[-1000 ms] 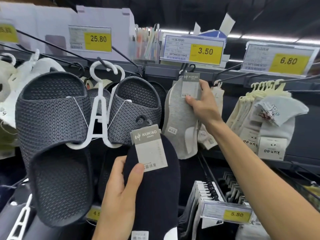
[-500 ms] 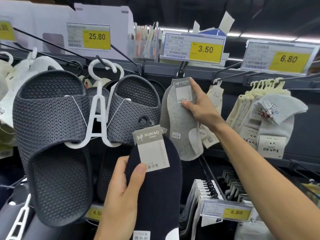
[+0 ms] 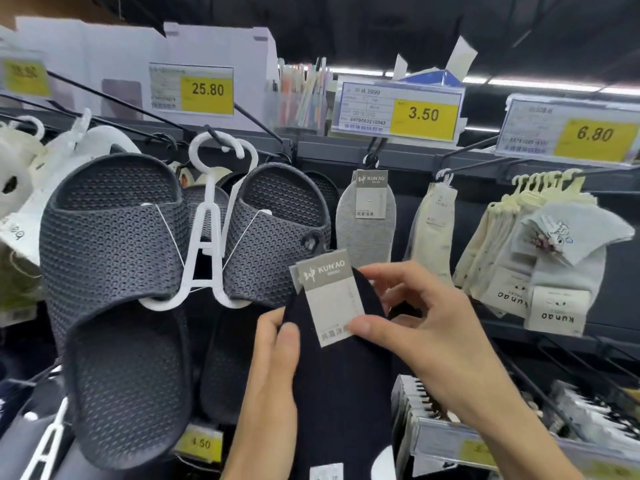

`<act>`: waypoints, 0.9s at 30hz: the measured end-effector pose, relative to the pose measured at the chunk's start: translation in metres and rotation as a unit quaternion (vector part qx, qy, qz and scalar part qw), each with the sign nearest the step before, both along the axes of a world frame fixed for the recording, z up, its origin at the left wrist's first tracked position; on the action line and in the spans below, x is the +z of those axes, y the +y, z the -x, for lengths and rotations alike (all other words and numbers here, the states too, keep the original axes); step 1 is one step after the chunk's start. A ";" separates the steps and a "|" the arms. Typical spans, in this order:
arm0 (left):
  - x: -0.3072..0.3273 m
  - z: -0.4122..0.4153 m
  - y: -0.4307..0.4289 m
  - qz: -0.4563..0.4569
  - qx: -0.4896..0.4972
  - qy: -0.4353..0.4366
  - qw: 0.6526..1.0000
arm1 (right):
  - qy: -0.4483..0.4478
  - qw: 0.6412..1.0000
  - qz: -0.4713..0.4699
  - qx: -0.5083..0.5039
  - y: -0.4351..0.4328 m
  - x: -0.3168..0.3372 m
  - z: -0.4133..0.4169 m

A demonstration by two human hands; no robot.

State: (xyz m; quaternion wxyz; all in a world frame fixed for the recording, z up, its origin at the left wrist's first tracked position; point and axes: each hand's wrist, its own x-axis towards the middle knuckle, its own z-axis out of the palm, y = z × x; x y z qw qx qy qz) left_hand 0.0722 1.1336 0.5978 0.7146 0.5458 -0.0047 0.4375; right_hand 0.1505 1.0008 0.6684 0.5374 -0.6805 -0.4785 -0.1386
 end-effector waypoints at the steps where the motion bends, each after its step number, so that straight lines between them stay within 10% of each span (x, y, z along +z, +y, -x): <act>1: -0.002 -0.002 0.000 0.020 -0.007 -0.007 1.000 | 0.023 1.000 -0.005 0.010 -0.002 0.001 -0.004; 16: 0.012 0.004 0.001 -0.124 0.067 -0.050 0.989 | 0.212 0.964 -0.014 0.162 -0.024 0.014 -0.021; 27: -0.003 -0.002 -0.025 -0.073 0.164 -0.074 0.981 | 0.009 0.983 -0.181 -0.028 0.009 -0.035 0.026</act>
